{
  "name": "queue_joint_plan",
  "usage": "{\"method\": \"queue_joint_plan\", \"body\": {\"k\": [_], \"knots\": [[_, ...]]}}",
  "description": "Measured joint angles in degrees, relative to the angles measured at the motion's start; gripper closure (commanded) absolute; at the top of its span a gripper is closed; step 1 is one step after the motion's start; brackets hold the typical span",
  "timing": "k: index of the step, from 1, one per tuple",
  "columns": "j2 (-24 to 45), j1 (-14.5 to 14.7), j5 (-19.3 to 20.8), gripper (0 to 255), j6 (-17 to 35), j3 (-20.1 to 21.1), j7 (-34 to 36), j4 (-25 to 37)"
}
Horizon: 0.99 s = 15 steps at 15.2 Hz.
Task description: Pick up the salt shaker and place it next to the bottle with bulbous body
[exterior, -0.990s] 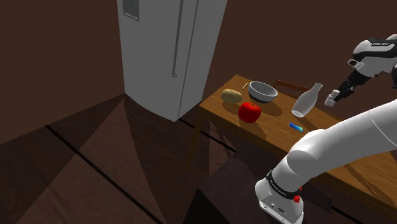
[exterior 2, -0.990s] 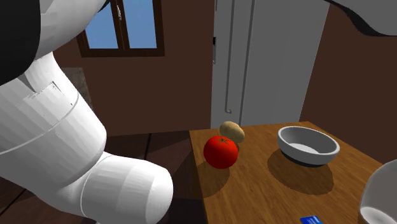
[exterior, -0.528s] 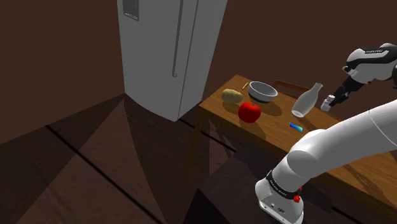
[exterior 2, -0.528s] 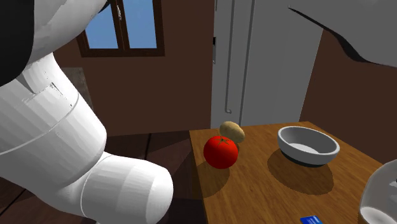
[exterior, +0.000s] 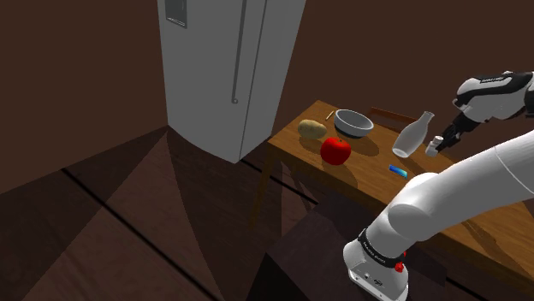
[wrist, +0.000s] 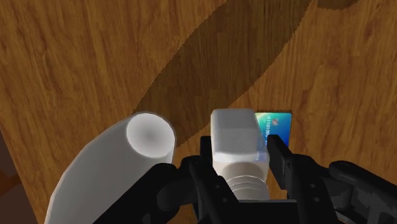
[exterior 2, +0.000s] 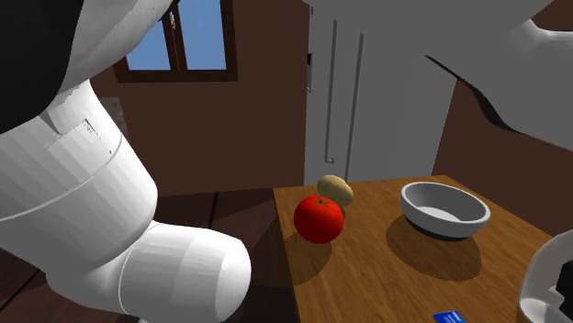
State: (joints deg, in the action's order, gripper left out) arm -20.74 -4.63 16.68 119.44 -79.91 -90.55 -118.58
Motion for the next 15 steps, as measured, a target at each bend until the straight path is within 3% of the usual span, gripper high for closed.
{"method": "queue_joint_plan", "body": {"k": [6, 15], "knots": [[0.6, 3.1, 0.2, 255, 4.3, -4.3, -0.3, -2.9], [0.4, 11.6, 1.8, 255, 11.0, -14.6, 0.1, -6.4]]}}
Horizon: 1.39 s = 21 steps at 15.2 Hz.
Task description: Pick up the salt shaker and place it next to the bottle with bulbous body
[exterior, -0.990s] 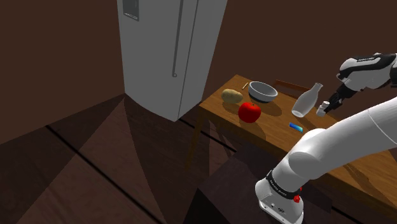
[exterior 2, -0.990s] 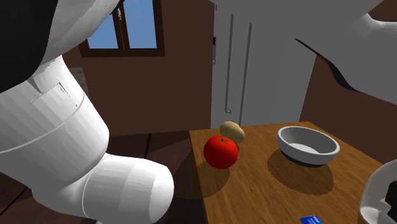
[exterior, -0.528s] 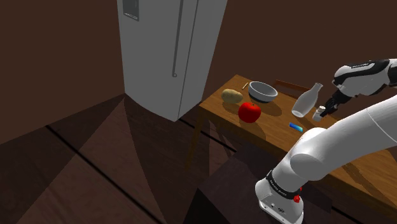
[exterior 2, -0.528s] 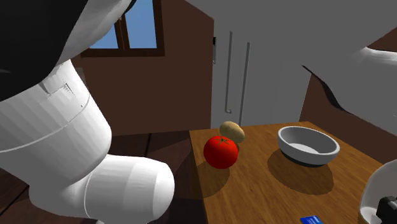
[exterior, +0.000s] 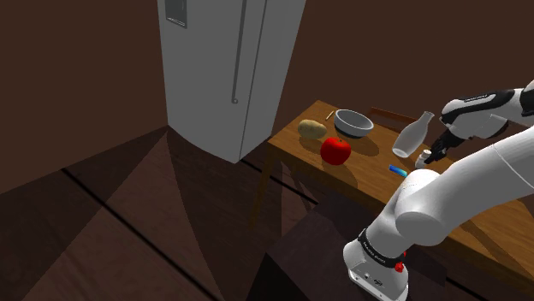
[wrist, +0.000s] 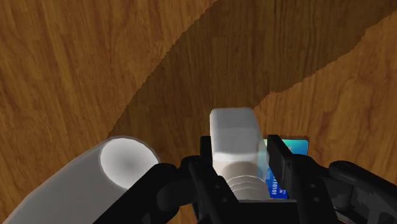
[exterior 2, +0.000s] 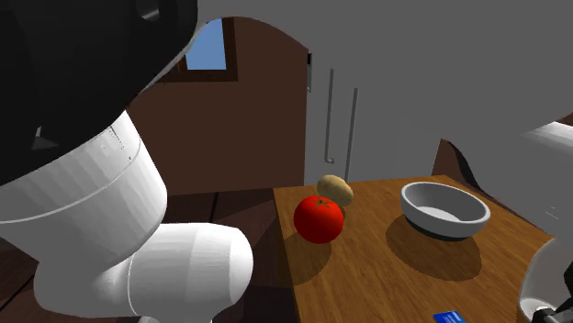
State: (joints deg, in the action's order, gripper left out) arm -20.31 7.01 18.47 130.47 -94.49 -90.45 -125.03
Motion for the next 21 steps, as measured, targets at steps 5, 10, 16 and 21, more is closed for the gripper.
{"method": "queue_joint_plan", "body": {"k": [5, 10, 16, 21], "knots": [[-1.1, 4.6, 2.0, 255, 2.9, -5.3, 1.1, -1.2], [-1.3, 5.4, 2.4, 255, 3.5, -6.1, 1.3, -1.5], [-1.3, 5.4, 2.4, 0, 3.5, -6.1, 1.3, -1.5], [0.2, -0.7, -0.2, 0, 0.4, 0.3, -0.4, -0.4]]}}
